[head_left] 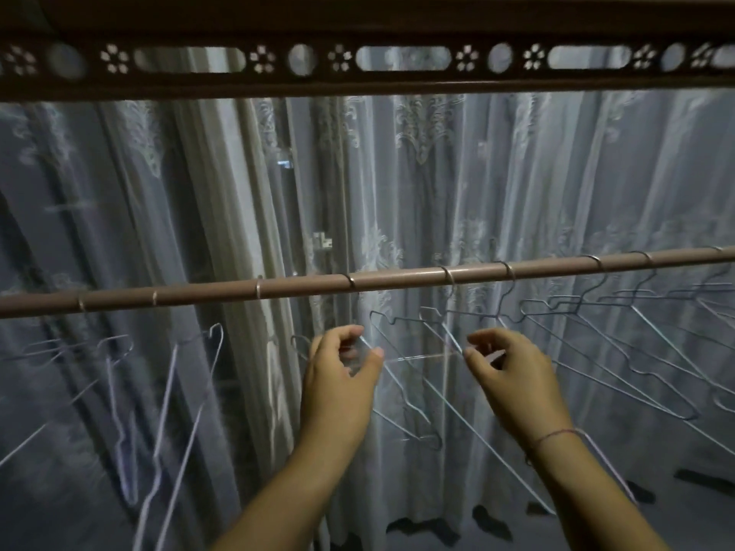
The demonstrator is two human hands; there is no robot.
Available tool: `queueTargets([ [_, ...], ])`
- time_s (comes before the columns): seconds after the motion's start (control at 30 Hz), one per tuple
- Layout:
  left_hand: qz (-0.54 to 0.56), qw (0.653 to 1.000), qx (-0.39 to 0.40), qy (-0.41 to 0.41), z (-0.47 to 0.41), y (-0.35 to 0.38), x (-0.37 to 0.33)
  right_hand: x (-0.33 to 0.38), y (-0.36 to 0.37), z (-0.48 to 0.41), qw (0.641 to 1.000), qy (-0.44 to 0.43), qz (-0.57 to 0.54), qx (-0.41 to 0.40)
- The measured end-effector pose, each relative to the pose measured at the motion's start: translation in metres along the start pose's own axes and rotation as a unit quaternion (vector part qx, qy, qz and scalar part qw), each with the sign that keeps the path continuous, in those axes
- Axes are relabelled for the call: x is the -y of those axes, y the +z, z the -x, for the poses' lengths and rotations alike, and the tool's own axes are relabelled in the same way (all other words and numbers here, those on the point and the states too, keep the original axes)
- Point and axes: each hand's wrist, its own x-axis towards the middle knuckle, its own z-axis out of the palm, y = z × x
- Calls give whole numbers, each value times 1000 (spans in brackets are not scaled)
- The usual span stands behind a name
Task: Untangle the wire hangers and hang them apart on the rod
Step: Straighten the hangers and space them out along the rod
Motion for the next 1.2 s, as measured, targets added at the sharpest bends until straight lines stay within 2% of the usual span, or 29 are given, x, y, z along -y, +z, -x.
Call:
queueTargets([
  [0.13, 27, 998, 41, -28, 3, 44, -16, -31, -29, -14, 999, 7, 30, -21],
  [0.27, 49, 993, 70, -83, 8, 92, -22, -62, -43, -26, 992, 32, 106, 60],
  [0.4, 78, 977, 61, -190, 8, 124, -17, -77, -53, -36, 988, 25, 95, 119],
  [0.47, 110, 969, 53, -217, 12, 133, -17, -84, -56, -41, 988, 12, 79, 134],
  [0.67, 139, 965, 8, -222, 21, 155, -26, -103, -60, -54, 982, 4, 35, 184],
  [1.03, 152, 964, -18, -215, 24, 167, -31, -124, -76, -61, 987, 7, -5, 159],
  [1.2, 113, 971, -31, -207, 22, 166, -30, -124, -76, -62, 988, 21, 8, 153],
])
